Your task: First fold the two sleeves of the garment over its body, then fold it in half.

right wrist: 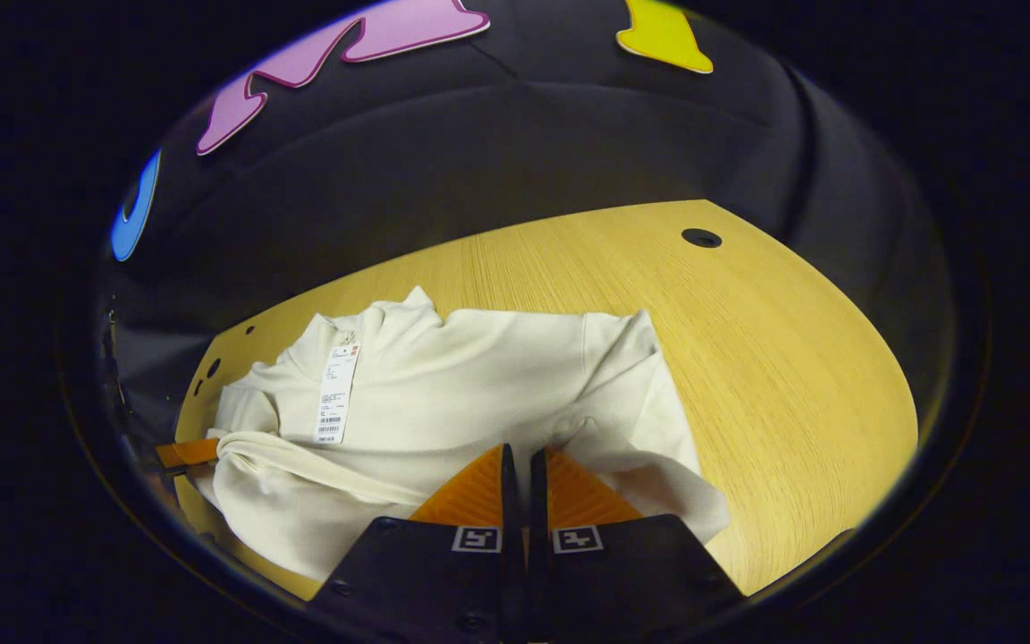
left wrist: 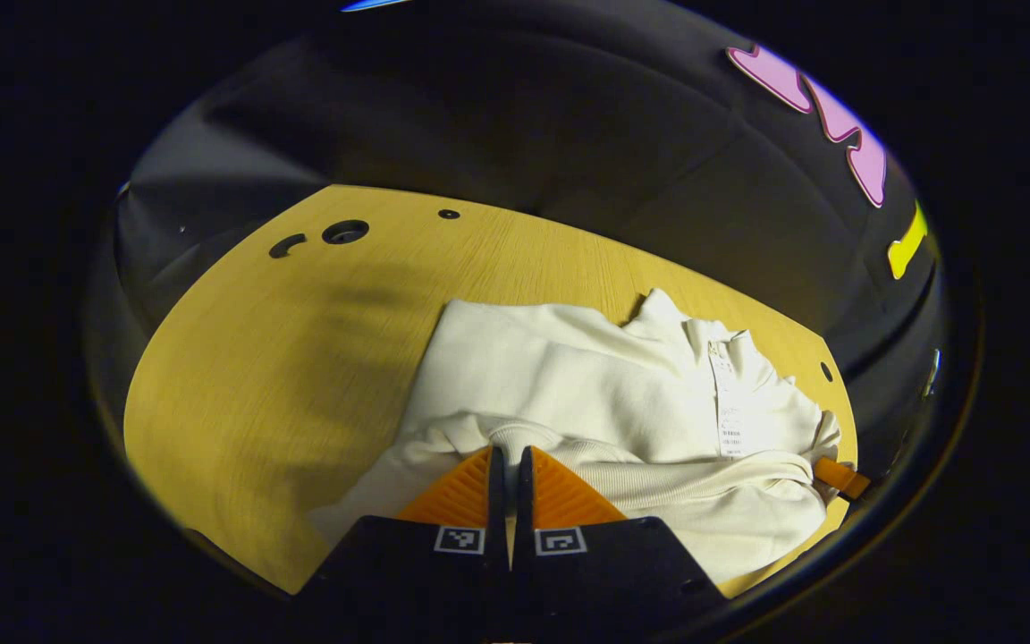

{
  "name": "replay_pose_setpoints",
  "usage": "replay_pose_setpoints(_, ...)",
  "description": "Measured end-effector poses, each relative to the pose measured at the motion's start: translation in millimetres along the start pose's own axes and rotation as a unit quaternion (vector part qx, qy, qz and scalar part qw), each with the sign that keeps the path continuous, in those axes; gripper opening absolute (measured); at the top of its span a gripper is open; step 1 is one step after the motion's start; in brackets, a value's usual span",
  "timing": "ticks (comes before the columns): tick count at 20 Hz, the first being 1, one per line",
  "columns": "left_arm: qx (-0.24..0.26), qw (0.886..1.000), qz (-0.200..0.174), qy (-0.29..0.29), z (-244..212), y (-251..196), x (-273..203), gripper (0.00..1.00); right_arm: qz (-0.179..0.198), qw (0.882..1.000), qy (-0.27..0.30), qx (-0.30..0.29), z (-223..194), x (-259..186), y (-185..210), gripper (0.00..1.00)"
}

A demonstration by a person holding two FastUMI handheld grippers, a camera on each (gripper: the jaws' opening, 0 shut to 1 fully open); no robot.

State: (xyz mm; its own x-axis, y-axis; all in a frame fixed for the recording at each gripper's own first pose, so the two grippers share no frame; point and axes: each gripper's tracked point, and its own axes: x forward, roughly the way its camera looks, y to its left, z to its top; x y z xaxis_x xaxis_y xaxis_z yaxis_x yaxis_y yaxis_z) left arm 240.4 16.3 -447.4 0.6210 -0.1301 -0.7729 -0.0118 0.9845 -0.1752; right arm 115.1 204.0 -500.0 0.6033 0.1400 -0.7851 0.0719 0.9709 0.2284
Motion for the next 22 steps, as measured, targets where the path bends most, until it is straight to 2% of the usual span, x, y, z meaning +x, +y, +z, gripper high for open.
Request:
replay_pose_setpoints(4,0.012,1.000,0.013,0.004,-1.9,-0.3,0.8,0.06,0.010,1.000,0.013,0.026,-0.4,1.2,1.4,0.06)
replay_pose_setpoints(7,0.026,0.999,0.030,0.007,-4.7,-1.4,0.9,0.08,0.020,0.999,0.022,0.040,-1.0,1.4,2.0,0.10)
replay_pose_setpoints(9,0.030,0.999,0.041,0.009,-4.9,0.5,0.3,0.11,0.026,0.998,0.029,0.058,0.0,0.5,3.1,0.14)
replay_pose_setpoints(12,0.019,0.999,0.039,0.003,-2.8,-3.0,-1.1,0.25,0.028,0.997,0.032,0.066,3.2,-4.6,2.1,0.19)
replay_pose_setpoints(13,0.016,0.999,0.038,0.003,-2.6,-4.1,-3.9,0.25,0.028,0.997,0.030,0.065,4.2,-6.7,0.9,0.22)
replay_pose_setpoints(14,0.015,0.999,0.043,0.000,-2.0,-2.7,-6.0,0.34,0.029,0.997,0.026,0.063,7.8,-11.5,1.9,0.27)
replay_pose_setpoints(16,0.017,0.998,0.054,-0.008,2.1,0.1,-15.9,0.56,0.030,0.998,0.010,0.052,13.7,-20.2,3.5,0.50)
replay_pose_setpoints(17,0.012,0.998,0.054,-0.011,2.9,-2.1,-22.5,0.64,0.025,0.999,0.004,0.046,16.7,-25.9,1.3,0.70)
replay_pose_setpoints(18,0.006,0.999,0.050,-0.017,6.2,-3.6,-29.6,0.72,0.020,0.999,-0.002,0.042,19.4,-32.0,-1.8,0.72)
replay_pose_setpoints(21,0.003,0.999,0.043,-0.031,9.8,-4.8,-53.2,0.74,0.014,0.999,-0.020,0.032,27.5,-53.6,-7.4,0.88)
replay_pose_setpoints(22,0.008,0.998,0.044,-0.033,9.0,-4.5,-61.1,0.74,0.014,0.999,-0.023,0.029,28.9,-60.7,-9.1,0.88)
